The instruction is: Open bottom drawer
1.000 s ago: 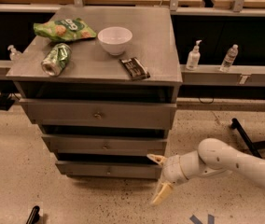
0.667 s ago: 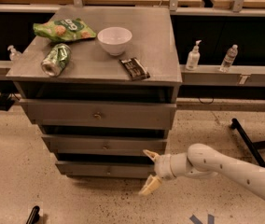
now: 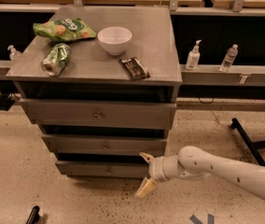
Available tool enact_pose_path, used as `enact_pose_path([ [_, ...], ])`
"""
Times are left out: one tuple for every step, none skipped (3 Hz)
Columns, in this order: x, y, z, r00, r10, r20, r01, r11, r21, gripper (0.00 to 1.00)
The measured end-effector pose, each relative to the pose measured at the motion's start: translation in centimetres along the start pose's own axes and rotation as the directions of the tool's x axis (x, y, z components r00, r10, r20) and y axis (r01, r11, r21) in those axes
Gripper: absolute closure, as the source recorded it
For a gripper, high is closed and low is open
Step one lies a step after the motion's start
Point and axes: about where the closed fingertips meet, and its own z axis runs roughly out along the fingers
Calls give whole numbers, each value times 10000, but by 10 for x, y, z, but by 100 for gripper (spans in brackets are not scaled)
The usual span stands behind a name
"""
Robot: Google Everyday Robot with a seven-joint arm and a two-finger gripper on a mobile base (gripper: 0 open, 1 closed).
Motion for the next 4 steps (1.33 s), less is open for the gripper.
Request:
enact_pose_path([
  [28,20,28,9899,-456,-1342,427,9988,-241,0],
  [81,57,42,9394,-642,-3367,452,9969,-640,0],
  [107,65,61,8766,-1001,-4708,867,9950,-502,0],
  [86,54,82,8784,-1564,-4515,1515,9873,-471,0],
])
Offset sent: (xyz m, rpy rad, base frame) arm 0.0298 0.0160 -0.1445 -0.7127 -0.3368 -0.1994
